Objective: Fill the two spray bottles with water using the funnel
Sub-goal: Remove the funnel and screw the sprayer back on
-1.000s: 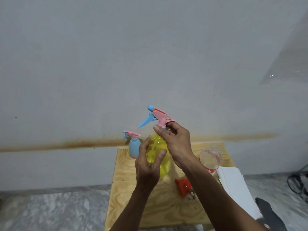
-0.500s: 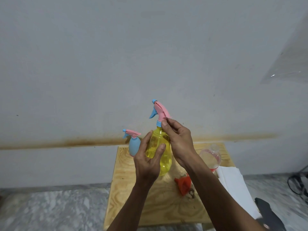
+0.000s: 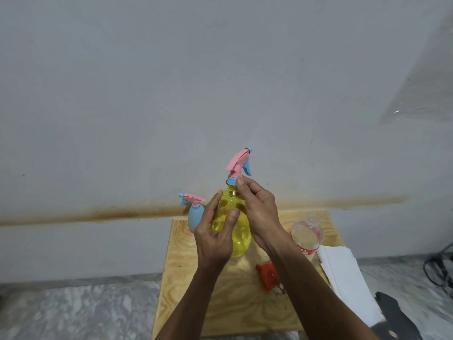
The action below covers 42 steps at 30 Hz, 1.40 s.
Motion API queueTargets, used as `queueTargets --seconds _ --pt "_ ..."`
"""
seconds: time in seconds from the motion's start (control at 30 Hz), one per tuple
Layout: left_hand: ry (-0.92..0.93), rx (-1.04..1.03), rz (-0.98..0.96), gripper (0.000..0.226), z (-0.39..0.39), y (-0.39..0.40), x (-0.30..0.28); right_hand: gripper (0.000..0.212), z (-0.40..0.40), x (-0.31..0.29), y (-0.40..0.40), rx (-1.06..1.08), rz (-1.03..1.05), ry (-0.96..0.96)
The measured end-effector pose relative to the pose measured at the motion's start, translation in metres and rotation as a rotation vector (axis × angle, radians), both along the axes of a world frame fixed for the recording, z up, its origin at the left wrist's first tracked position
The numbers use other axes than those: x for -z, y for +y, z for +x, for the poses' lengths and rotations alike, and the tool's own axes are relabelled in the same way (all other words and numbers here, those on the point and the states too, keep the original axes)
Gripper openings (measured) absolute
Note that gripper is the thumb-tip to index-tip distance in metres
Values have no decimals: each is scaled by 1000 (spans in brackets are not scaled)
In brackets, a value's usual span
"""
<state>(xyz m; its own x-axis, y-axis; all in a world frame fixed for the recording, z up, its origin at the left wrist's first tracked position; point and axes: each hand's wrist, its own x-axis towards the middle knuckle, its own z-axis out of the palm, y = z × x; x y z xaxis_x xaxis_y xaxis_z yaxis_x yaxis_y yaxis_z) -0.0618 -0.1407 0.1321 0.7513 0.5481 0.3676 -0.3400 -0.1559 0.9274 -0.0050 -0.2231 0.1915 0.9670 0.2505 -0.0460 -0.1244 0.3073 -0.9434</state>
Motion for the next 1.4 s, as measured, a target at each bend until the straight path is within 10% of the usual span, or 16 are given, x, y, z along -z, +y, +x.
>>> queueTargets --seconds 1.4 --pt "34 51 -17 43 -23 -1 7 27 -18 5 -7 11 11 51"
